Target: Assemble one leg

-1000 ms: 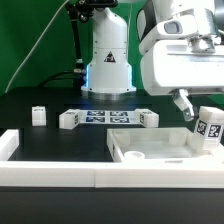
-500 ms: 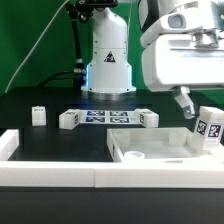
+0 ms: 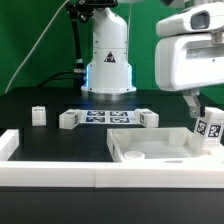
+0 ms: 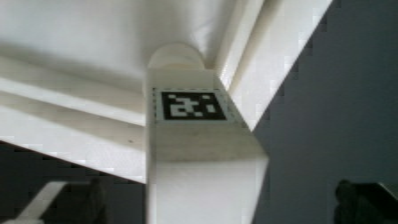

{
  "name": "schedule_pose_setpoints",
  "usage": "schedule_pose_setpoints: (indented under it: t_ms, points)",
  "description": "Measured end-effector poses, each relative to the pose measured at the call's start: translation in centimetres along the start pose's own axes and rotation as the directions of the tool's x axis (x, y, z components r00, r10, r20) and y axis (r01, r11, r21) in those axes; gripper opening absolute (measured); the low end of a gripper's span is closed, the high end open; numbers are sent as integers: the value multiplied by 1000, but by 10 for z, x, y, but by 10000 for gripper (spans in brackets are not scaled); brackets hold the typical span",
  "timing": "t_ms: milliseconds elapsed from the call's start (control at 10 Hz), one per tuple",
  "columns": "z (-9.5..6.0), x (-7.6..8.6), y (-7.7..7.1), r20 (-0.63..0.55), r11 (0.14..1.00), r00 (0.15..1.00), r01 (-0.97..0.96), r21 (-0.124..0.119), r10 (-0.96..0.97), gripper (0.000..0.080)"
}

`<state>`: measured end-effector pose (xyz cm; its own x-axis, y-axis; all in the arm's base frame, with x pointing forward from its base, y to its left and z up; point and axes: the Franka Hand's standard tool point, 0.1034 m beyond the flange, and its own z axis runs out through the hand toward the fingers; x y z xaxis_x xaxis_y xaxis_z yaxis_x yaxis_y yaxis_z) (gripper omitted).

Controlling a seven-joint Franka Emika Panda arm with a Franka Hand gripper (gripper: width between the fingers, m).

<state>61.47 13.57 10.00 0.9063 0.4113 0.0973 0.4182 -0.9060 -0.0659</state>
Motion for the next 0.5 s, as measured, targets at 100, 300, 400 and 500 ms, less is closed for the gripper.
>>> schedule_pose_setpoints:
  t_ms: [100, 300, 400, 500]
  points:
    - [1, -1, 0, -3, 1000, 1000, -1, -1, 1, 649]
    - [2, -1, 1, -1, 1000, 1000, -1, -1, 1, 649]
    - [3, -2, 6, -14, 1000, 1000, -12, -9, 12, 649]
    - [4, -1, 8, -39, 999, 998, -48, -20, 48, 649]
